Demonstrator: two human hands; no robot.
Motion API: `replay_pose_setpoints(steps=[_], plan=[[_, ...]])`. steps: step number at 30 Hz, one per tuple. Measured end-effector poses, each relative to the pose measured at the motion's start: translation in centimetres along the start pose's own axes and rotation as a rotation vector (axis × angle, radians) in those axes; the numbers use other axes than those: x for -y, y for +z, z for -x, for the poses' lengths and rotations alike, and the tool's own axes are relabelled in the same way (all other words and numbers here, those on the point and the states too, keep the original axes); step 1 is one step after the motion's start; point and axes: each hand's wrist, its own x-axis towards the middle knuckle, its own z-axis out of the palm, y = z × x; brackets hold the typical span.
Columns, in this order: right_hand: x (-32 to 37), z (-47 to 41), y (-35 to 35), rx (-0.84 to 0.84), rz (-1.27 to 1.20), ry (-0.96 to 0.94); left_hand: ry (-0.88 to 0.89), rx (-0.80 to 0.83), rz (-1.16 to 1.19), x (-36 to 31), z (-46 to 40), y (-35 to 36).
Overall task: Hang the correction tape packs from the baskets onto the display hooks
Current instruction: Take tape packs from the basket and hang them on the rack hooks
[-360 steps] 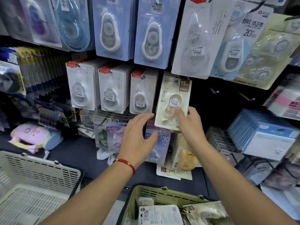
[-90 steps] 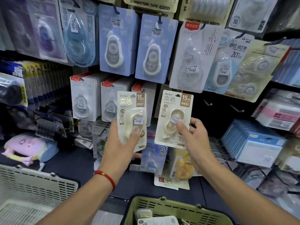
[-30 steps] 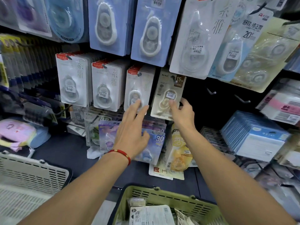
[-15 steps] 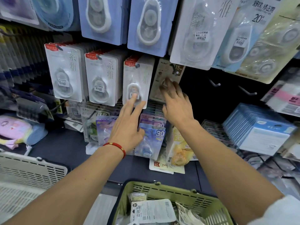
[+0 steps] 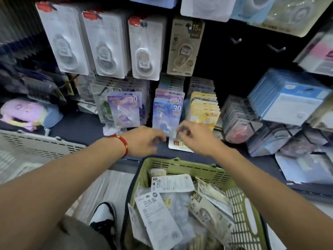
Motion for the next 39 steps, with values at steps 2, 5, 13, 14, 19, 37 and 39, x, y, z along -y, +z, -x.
replay_pose_setpoints(steps=[2, 5, 13, 14, 19, 37, 39], plan=[[-0.2, 4.0, 3.6, 0.470, 0.077, 0.014, -0.032, 0.362, -0.170, 0.1, 1.8, 2.7], [1.0, 8.8, 8.6, 0.841, 0.196, -0.027, -0.109, 0.696, -0.306, 0.6, 4.0, 5.9], [6.3, 14.3, 16.2, 0.906, 0.092, 0.067, -0.193, 0.577, -0.206, 1.6, 7.3, 9.7], [6.3, 14.7, 16.7, 0.861, 0.119, 0.069, -0.168, 0.567, -0.240, 1.7, 7.8, 10.5], [5.5, 15.8, 16.9, 0.621, 0.056, -0.024, -0.109, 0.239, -0.252, 1.9, 8.6, 13.5], [0.0, 18.7, 13.5, 0.284, -0.126, 0.202, -0.357, -0.103, 0.948, 1.7, 6.9, 9.7], [-1.5, 18.5, 12.2, 0.083, -0.207, 0.383, -0.426, -0.194, 1.065, 1.7, 6.8, 9.7]])
